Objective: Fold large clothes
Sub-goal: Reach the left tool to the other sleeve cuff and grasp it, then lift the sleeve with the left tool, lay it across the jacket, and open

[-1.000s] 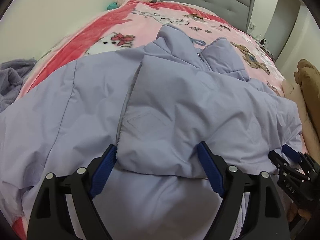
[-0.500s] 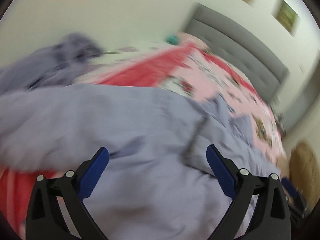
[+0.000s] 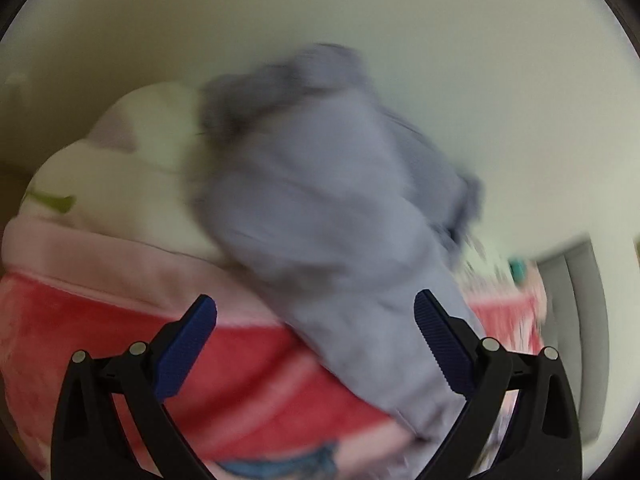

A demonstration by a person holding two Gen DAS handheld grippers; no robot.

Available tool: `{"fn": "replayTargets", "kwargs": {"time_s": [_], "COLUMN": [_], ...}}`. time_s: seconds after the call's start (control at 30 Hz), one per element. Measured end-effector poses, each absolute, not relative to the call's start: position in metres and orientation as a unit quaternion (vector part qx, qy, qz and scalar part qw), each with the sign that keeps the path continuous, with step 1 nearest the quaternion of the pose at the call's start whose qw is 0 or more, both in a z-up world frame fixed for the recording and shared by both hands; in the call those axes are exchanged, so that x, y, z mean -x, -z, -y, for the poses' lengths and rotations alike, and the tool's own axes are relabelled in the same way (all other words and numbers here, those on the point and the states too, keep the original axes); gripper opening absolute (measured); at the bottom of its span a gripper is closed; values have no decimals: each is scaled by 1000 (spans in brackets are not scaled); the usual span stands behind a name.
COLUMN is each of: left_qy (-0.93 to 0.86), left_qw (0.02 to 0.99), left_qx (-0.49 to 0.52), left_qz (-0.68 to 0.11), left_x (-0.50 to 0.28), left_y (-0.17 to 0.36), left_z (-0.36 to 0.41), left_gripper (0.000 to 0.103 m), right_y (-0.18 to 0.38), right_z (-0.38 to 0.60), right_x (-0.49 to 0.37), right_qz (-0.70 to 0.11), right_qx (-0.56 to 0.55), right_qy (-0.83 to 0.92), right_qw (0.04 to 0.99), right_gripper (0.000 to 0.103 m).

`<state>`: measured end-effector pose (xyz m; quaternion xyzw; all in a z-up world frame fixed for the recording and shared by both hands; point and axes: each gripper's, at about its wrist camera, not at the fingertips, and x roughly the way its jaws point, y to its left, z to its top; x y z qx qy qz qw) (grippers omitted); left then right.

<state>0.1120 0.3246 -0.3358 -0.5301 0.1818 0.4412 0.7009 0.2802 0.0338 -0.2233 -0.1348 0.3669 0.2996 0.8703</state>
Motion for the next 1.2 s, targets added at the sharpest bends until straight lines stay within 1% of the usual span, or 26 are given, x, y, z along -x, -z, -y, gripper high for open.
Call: {"fn": "replayTargets", "kwargs": {"time_s": [0.1,0.2,0.33,0.43,0.67,0.73,0.8,0.87,0.93,1.0,1.03,1.1,1.13,1.17,1.2], "left_qy": [-444,-445,-461,-456,-452,-452,-451,-446,-445,-443,-441,-444,-443,-441,-435], "left_qw": [670,656,673,676,685,690,696,704,707,722,733,756,766,777,786], "left_qx": [569,589,561,564,556,550,545,539,535,513,496,455,437,417,406], "left_qz": [-177,-159,-142,-130,-132,-127,-120,-121,-126,-139,-146,-158,-161,-168,-168], "left_x": [-104,-104,-115,-114,-102,-100,-98,-99,-99,-101,-104,-110,-113,-117,-120], "left_y": [359,373,374,375,384,379,374,373,374,367,361,344,335,324,315], "left_z": [-346,-358,-363,-368,-380,-374,-369,-369,-370,-369,-368,-364,-362,-358,-355], "left_gripper": [97,97,97,97,97,90,80,78,72,45,41,28,24,18,16], "right_y": [219,220,223,223,222,222,223,224,224,224,224,226,227,227,228], "right_z": [-55,-65,-68,-66,-56,-50,-45,-42,-39,-37,-37,-36,-35,-34,-32], "right_x": [-267,-267,-272,-273,-271,-270,-269,-268,-266,-264,-263,-263,-262,-262,-262], "right_qz": [-359,-364,-380,-382,-386,-387,-393,-397,-398,-396,-398,-401,-402,-402,-403], "right_qx": [163,159,143,141,148,146,144,144,143,144,144,143,141,140,138], "right_qy": [-315,-316,-305,-301,-291,-291,-286,-283,-283,-283,-283,-284,-285,-285,-283], "right_qw": [863,861,861,862,863,863,862,861,861,862,860,859,859,859,859], "right_gripper": [78,78,78,78,79,79,79,79,79,79,79,79,79,79,79]}}
